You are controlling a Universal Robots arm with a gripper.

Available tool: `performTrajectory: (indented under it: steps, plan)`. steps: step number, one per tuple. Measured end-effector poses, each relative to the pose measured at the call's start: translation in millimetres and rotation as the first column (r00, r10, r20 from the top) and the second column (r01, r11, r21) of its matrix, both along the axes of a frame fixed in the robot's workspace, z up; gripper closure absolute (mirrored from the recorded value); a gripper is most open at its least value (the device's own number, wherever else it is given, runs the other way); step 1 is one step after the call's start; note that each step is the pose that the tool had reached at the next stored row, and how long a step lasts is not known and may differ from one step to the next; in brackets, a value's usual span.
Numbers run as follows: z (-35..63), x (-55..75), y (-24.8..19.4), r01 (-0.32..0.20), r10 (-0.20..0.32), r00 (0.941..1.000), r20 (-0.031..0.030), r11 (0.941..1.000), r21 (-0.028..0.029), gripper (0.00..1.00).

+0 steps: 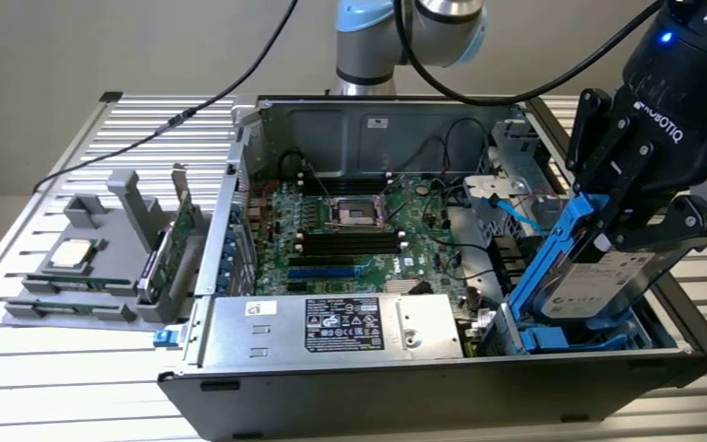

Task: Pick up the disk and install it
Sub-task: 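Insert the disk into the insertion slot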

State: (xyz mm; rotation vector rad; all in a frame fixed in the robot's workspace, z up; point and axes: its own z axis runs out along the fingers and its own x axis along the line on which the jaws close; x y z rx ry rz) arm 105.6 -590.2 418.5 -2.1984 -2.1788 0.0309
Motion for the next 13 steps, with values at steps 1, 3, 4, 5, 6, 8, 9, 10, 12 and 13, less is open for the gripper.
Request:
performTrajectory:
  steps: [1,3,4,5,6,8,9,10,12,13]
  plan:
    - [0.0,0.0,0.0,0.001,-0.001,1.0,-0.0001,1.0,0.0,0.67]
    - [-0.1,0.0,0.1,0.001,-0.001,1.0,-0.0008,1.0,0.0,0.67]
    - [-0.1,0.0,0.2,0.001,-0.001,1.0,-0.0014,1.0,-0.0004,0.67]
    - [-0.1,0.0,0.3,0.002,-0.002,1.0,-0.002,1.0,-0.001,0.67]
    - [-0.1,0.0,0.3,0.002,-0.002,1.0,-0.0027,1.0,-0.0015,0.67]
    - [-0.1,0.0,0.4,0.002,-0.002,1.0,-0.0041,1.0,-0.0029,0.67]
    - [-0.1,0.0,0.4,0.002,-0.002,1.0,-0.0048,1.0,-0.0036,0.67]
    - [-0.1,0.0,0.4,0.002,-0.002,1.0,-0.0054,1.0,-0.0042,0.67]
    - [0.0,0.0,0.5,0.002,-0.002,1.0,-0.0066,1.0,-0.0051,0.67]
    - [0.0,0.0,0.5,0.002,-0.002,1.0,-0.007,1.0,-0.0054,0.67]
